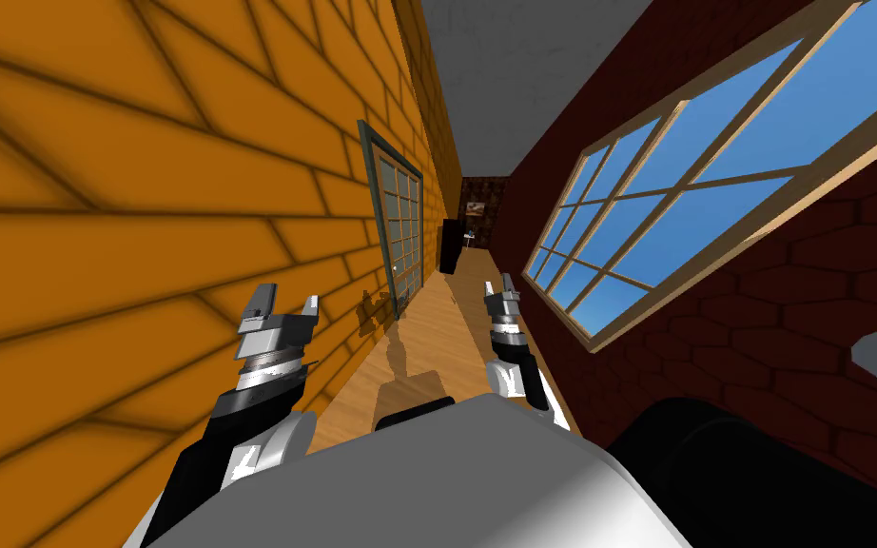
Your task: Pull the door open
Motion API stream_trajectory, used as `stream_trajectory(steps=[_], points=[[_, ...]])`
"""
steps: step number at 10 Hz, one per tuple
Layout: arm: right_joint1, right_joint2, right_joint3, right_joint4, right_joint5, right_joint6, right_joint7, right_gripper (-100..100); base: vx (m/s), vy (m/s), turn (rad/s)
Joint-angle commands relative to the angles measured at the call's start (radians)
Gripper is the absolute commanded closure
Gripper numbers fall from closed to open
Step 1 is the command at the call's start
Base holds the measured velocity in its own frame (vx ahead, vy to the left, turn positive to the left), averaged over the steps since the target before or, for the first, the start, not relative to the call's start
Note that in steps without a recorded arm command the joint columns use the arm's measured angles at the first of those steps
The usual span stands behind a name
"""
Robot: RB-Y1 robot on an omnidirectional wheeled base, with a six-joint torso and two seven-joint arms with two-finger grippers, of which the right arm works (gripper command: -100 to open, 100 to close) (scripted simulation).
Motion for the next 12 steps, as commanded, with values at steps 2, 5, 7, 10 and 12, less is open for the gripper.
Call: stream_trajectory(steps=[2, 5, 7, 10, 12], points=[[-0.008, -0.018, 0.009, 0.041, 0.002, -0.015, 0.044, -100, 0.139, 0.007, 0.128], [-0.017, -0.035, 0.019, 0.089, 0.004, -0.033, 0.095, -100, 0.148, 0.003, 0.088], [-0.025, -0.049, 0.027, 0.13, 0.005, -0.048, 0.139, -100, 0.16, 0.009, 0.111], [-0.034, -0.063, 0.037, 0.179, 0.007, -0.065, 0.19, -100, 0.134, -0.024, 0.117], [-0.042, -0.074, 0.045, 0.218, 0.009, -0.08, 0.232, -100, 0.108, -0.012, 0.093]])
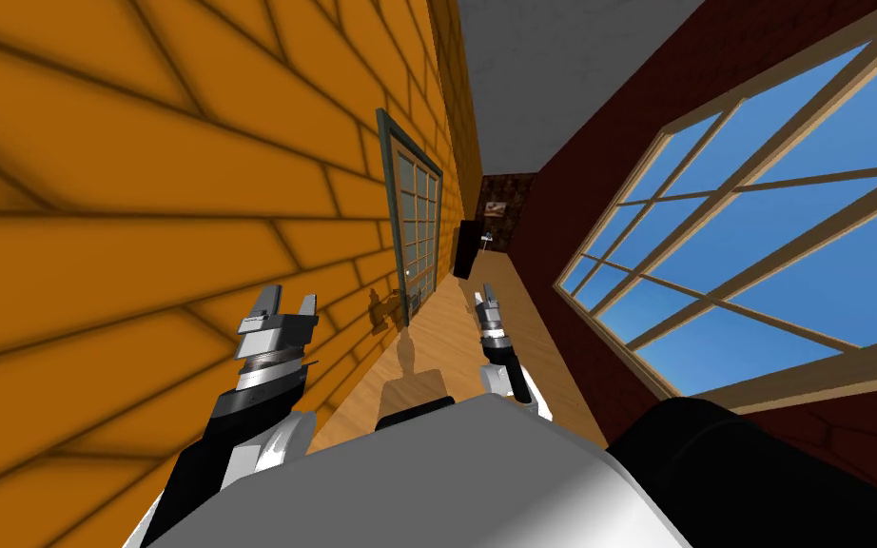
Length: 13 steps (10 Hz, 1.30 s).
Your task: Pull the door open
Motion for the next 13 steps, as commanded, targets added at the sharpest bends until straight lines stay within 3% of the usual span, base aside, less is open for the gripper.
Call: stream_trajectory(steps=[1, 13], points=[[-0.009, -0.009, 0.003, 0.029, 0.0, -0.008, 0.031, -100, 0.13, -0.016, 0.115], [-0.045, -0.054, 0.043, 0.217, 0.007, -0.076, 0.231, -100, 0.099, -0.016, 0.097]])
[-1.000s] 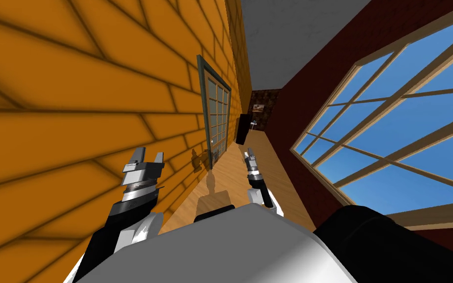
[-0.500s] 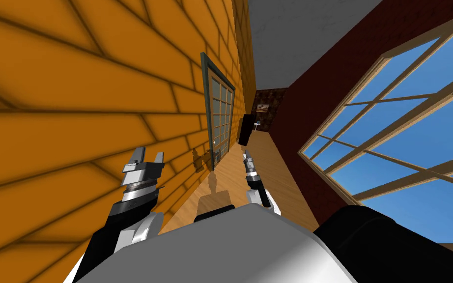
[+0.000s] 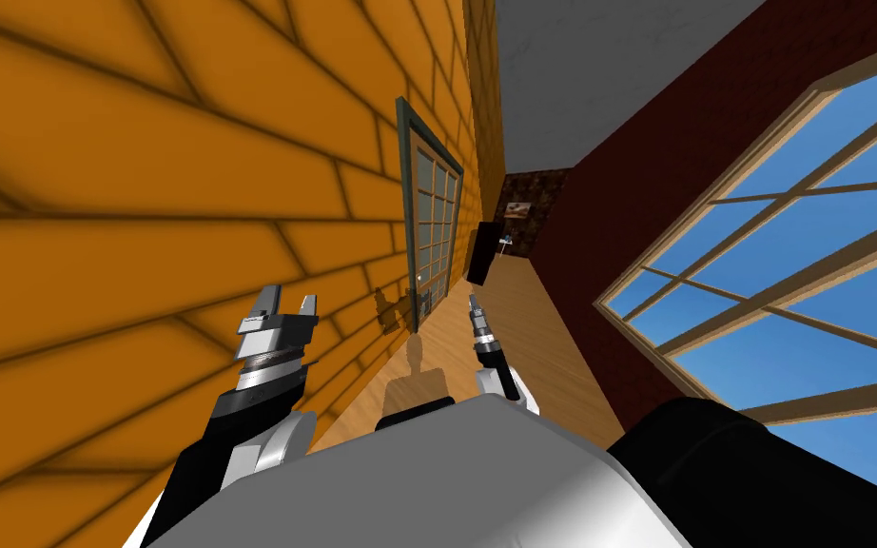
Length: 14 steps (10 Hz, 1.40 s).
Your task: Pull the door open
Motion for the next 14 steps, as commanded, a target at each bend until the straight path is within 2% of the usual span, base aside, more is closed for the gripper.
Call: stream_trajectory(steps=[1, 14], points=[[-0.001, -0.007, 0.006, 0.023, 0.001, -0.011, 0.03, -100, 0.103, -0.024, 0.105], [-0.045, -0.055, 0.054, 0.254, 0.01, -0.095, 0.277, -100, 0.095, -0.03, 0.107]])
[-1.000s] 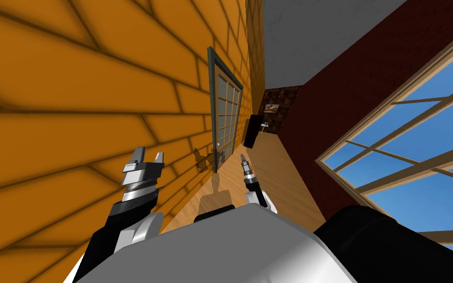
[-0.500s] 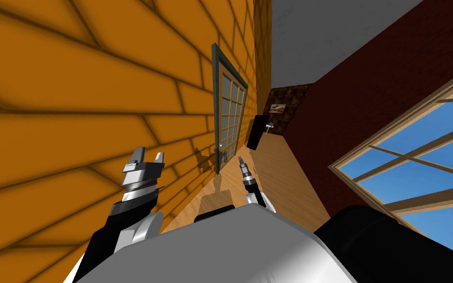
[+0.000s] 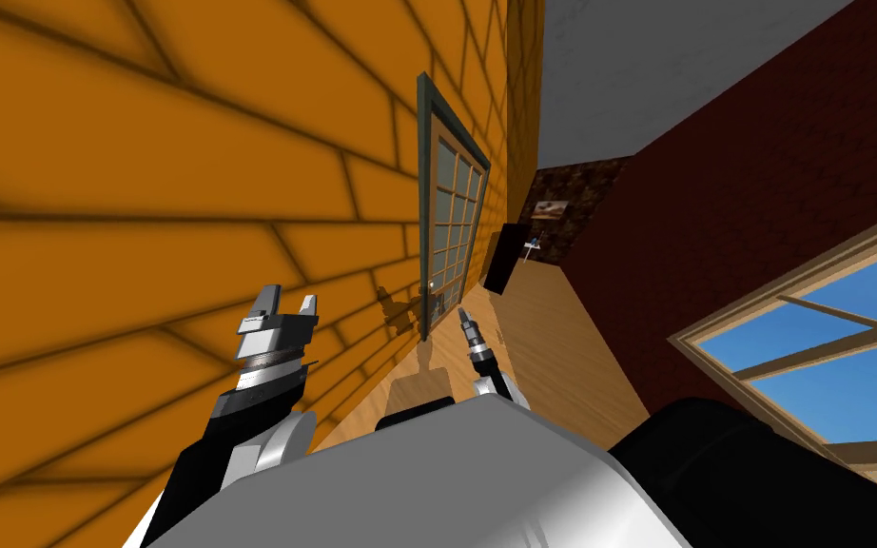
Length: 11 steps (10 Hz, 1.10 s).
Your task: Pull the door open
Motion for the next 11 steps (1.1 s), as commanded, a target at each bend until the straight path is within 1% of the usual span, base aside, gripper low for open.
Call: stream_trajectory(steps=[1, 11], points=[[-0.002, -0.006, 0.007, 0.024, 0.001, -0.008, 0.033, -100, 0.089, -0.037, 0.115], [-0.037, -0.04, 0.044, 0.203, 0.008, -0.074, 0.225, -100, 0.087, -0.045, 0.108]])
